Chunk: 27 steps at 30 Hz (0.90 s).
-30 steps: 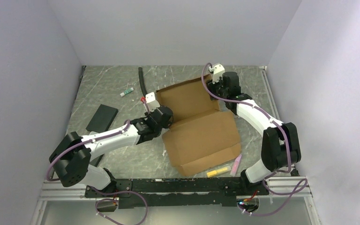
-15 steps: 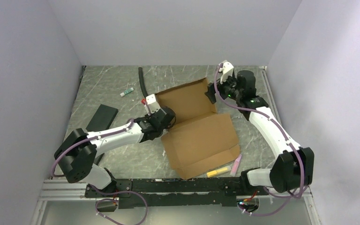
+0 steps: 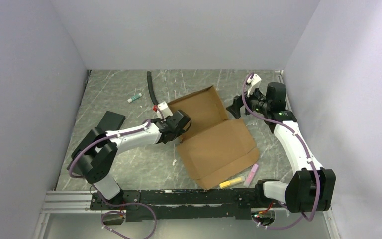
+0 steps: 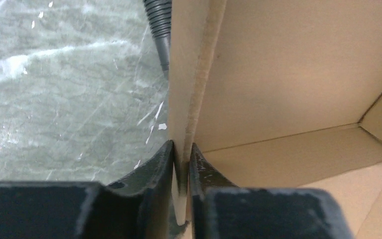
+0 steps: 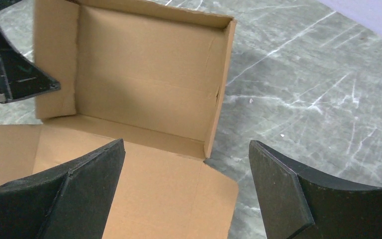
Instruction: Fold the paper box
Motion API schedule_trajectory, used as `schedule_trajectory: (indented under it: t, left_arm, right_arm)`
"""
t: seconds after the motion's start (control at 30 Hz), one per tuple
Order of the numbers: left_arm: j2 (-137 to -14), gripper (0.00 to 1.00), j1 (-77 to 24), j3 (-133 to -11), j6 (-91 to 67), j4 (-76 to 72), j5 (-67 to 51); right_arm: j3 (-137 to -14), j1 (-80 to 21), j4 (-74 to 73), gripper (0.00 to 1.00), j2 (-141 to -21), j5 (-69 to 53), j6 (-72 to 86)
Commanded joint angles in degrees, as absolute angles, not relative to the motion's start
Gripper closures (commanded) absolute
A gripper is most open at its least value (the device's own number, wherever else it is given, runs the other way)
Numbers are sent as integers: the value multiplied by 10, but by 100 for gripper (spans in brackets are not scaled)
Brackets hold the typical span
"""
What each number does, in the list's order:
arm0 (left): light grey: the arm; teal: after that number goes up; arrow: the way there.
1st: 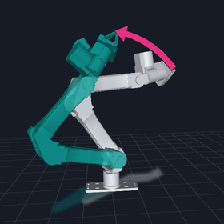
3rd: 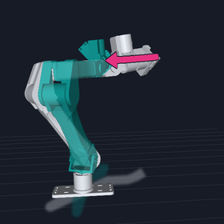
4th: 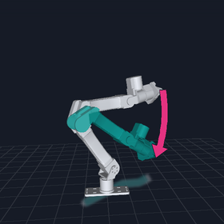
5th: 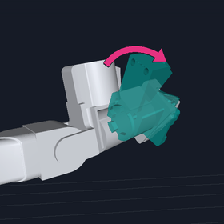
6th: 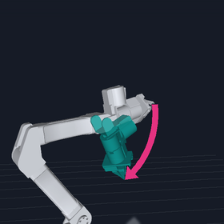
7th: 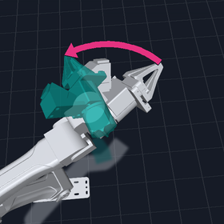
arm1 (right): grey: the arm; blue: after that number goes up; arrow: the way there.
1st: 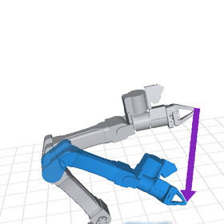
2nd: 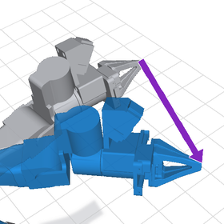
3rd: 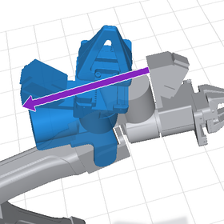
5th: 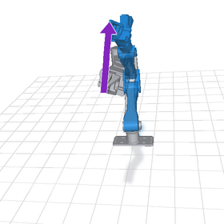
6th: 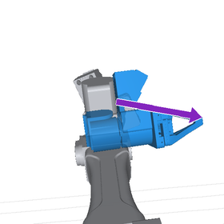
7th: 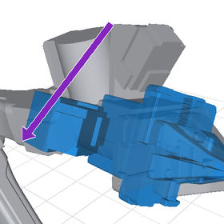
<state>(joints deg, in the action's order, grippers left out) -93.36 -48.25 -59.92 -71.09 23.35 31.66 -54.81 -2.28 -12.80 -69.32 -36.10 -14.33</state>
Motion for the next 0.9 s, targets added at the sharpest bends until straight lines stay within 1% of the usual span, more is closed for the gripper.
schedule_trajectory:
  t: [0.0,0.03,0.07,0.13,0.2,0.27,0.4,0.47,0.57,0.77,0.87]
  left_arm:
    - [-939,73,-475,-624,-749,256,299]
    - [-940,67,-475,-624,-752,260,298]
    - [-938,58,-474,-626,-755,267,298]
    - [-932,45,-473,-629,-756,279,300]
    - [-922,37,-473,-630,-753,287,305]
    - [-905,33,-473,-629,-745,291,310]
    - [-863,29,-473,-617,-710,292,322]
    - [-846,25,-472,-610,-682,289,326]
    - [-835,22,-460,-593,-637,263,322]
    - [-898,24,-404,-626,-572,224,248]
    - [-942,27,-389,-652,-551,229,231]
  right_arm:
    - [-553,-18,-124,0,-696,-394,-139]
    - [-554,-17,-125,0,-698,-395,-139]
    - [-554,-15,-128,0,-700,-398,-139]
    - [-556,-12,-132,0,-702,-402,-140]
    - [-556,-10,-134,0,-702,-405,-140]
    - [-555,-8,-134,0,-702,-408,-139]
    - [-555,-4,-135,0,-701,-413,-139]
    - [-555,-4,-136,0,-701,-416,-139]
    - [-555,-4,-136,0,-703,-420,-139]
    - [-555,-4,-138,0,-707,-426,-137]
    - [-555,-4,-139,0,-708,-427,-137]
